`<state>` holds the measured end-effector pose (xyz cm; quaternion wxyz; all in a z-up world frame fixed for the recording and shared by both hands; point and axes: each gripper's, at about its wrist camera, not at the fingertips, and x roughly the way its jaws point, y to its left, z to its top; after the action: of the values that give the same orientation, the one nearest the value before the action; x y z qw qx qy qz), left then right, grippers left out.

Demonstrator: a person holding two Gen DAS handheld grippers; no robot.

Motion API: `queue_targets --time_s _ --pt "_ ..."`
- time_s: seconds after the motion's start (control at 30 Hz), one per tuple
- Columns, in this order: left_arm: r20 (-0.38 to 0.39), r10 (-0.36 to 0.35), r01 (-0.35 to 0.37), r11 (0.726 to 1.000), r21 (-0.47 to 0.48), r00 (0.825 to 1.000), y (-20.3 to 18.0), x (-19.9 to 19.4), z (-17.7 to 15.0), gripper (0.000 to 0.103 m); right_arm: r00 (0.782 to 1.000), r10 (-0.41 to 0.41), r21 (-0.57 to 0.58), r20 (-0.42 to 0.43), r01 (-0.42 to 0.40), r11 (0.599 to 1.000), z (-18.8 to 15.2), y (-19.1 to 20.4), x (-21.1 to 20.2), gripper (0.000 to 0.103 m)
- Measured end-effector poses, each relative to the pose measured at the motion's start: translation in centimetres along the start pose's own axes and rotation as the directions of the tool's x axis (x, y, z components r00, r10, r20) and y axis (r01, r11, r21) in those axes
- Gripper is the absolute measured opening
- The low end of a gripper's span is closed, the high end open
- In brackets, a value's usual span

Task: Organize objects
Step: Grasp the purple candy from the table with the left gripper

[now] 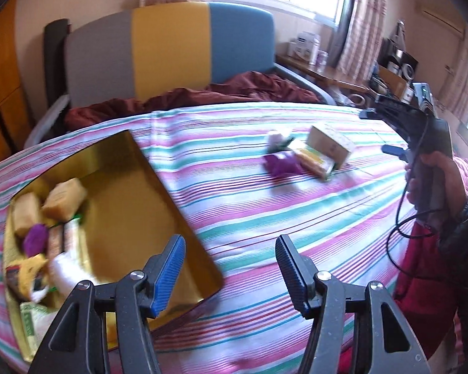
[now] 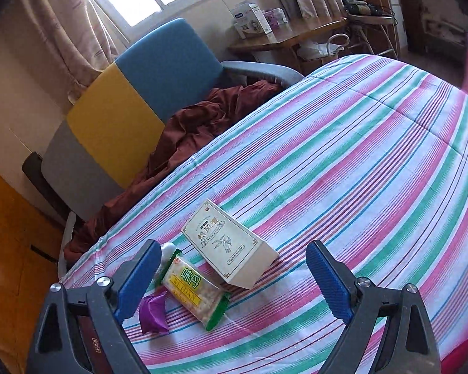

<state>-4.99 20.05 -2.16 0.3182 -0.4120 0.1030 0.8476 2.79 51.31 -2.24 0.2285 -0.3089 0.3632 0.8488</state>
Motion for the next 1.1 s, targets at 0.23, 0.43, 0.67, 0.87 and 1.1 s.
queue_targets --time_s 0.23,0.43,0.67,0.87,1.1 --pt "-0.053 -0.068 0.068 0.998 -0.005 0.996 -2.4 3.3 1.8 0.061 0.999 0.0 0.034 -0.044 0.001 0.999 -0.5 -0.4 0.9 0.097" --pt "-0.088 -0.11 0.106 0.994 -0.04 0.99 -3.5 5.9 3.7 0.061 0.999 0.015 0.011 -0.049 -0.015 1.0 -0.6 0.2 0.9 0.097" --pt "-0.108 -0.117 0.114 0.993 -0.035 0.987 -5.1 9.7 6.7 0.061 0.997 0.053 0.025 -0.057 -0.052 0.998 -0.6 0.1 0.7 0.097" --pt "-0.133 -0.112 0.105 0.993 -0.062 0.985 -5.5 13.7 8.9 0.061 0.994 0.077 0.031 -0.08 -0.075 0.997 -0.8 0.3 1.1 0.097" --pt "-0.152 -0.088 0.085 0.996 -0.026 0.984 -6.7 17.4 10.8 0.061 0.992 0.089 0.032 -0.094 -0.086 0.996 -0.7 0.4 1.5 0.098"
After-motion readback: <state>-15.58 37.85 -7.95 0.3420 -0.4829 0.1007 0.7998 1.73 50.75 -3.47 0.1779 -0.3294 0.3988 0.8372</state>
